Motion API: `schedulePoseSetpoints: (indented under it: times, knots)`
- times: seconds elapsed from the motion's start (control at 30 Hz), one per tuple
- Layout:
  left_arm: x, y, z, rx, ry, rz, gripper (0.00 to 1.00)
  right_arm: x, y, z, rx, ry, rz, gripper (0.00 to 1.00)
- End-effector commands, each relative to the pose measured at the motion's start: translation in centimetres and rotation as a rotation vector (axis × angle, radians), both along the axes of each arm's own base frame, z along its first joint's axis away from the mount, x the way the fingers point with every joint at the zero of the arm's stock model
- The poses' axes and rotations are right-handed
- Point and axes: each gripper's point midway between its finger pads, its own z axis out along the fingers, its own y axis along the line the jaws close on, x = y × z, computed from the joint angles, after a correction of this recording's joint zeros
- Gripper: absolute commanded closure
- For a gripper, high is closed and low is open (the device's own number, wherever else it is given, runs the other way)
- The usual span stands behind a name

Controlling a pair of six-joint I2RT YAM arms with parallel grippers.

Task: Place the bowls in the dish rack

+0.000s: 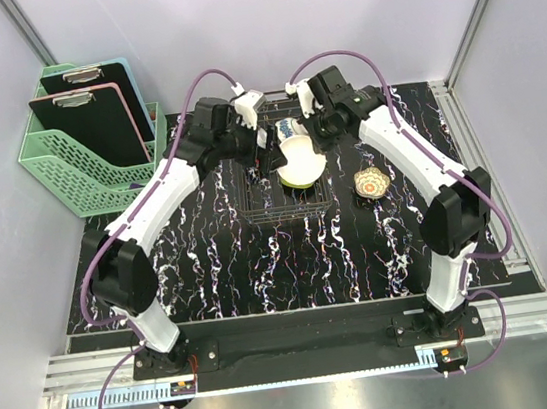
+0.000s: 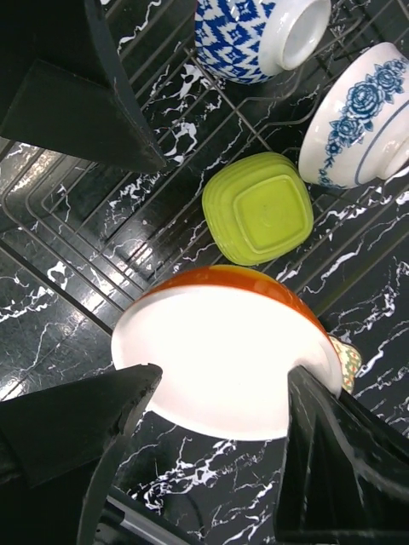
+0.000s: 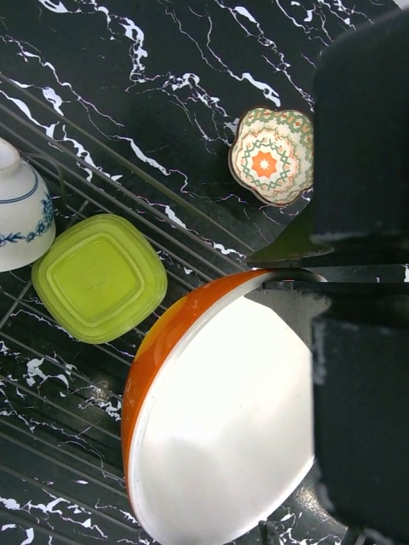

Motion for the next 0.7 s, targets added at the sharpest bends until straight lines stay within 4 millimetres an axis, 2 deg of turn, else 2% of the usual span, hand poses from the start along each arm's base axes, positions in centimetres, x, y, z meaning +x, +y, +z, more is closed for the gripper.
schedulePoseSetpoints:
  times: [0.0,0.17,0.27,0.3,0.37,0.4,0.47,0.53,0.67]
  knots:
    - [0.8,-1.0,2.4,-0.057,-0.053,-0.016,0.01,0.6,1.3,3.3,0.038,-0.086,0.012,1.00]
    - [1.4,-1.1,1.3,-0.041,-0.041,-0.008,0.06,-0.1,2.4,4.3,0.047,-0.097,0.039,1.00]
    - [1.7,-1.1,1.1,-0.036,-0.043,-0.007,0.16,-0.6,3.0,4.5,0.051,-0.098,0.053,1.00]
    - [1.7,-1.2,1.1,-0.034,-0.044,-0.008,0.24,-0.7,3.2,4.7,0.052,-0.101,0.057,1.00]
    - [1.8,-1.2,1.1,-0.033,-0.050,-0.007,0.33,-0.9,3.5,4.8,0.054,-0.103,0.064,1.00]
    - [1.8,-1.2,1.2,-0.034,-0.051,-0.008,0.48,-0.9,3.7,4.6,0.052,-0.101,0.067,1.00]
    - [1.9,-1.1,1.2,-0.032,-0.054,-0.007,0.60,-1.0,4.0,4.6,0.051,-0.100,0.074,1.00]
    - [1.9,-1.0,1.2,-0.030,-0.055,-0.003,0.78,-1.0,4.4,4.3,0.049,-0.096,0.078,1.00]
    - [1.8,-0.9,1.1,-0.022,-0.060,0.000,0.99,-0.9,4.8,4.2,0.042,-0.096,0.085,1.00]
